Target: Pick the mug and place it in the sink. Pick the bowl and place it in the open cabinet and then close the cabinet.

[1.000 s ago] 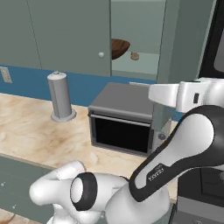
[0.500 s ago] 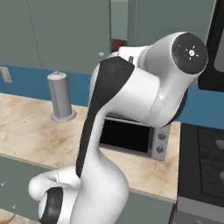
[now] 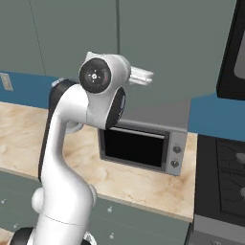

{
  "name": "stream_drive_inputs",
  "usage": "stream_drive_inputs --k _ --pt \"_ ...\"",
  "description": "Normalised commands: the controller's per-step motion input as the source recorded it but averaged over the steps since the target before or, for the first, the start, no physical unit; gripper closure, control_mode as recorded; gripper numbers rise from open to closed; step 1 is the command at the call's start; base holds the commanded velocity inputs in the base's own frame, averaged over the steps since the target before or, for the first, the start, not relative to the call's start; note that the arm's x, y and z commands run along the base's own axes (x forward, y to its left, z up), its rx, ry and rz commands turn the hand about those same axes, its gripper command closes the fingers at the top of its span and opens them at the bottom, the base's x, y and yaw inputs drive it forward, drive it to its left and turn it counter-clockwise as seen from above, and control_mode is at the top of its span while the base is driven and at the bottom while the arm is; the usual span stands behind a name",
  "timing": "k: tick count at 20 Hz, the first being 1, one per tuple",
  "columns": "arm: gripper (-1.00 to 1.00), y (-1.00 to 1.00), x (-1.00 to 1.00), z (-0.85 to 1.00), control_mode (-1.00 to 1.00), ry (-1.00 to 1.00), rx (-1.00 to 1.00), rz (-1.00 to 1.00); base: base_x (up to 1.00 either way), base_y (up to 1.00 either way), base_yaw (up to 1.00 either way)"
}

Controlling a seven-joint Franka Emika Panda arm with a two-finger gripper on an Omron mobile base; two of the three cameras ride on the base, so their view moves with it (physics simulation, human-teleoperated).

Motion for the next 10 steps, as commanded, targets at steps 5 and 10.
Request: stream_drive_inputs --k 5,10 --pt "-1.0 0.0 1.0 0.01 -1.0 0.0 0.02 -0.23 0.0 0.0 0.0" --pt "-1.0 0.0 1.0 0.09 -1.0 0.04 0.01 -0.21 0.0 0.0 0.0"
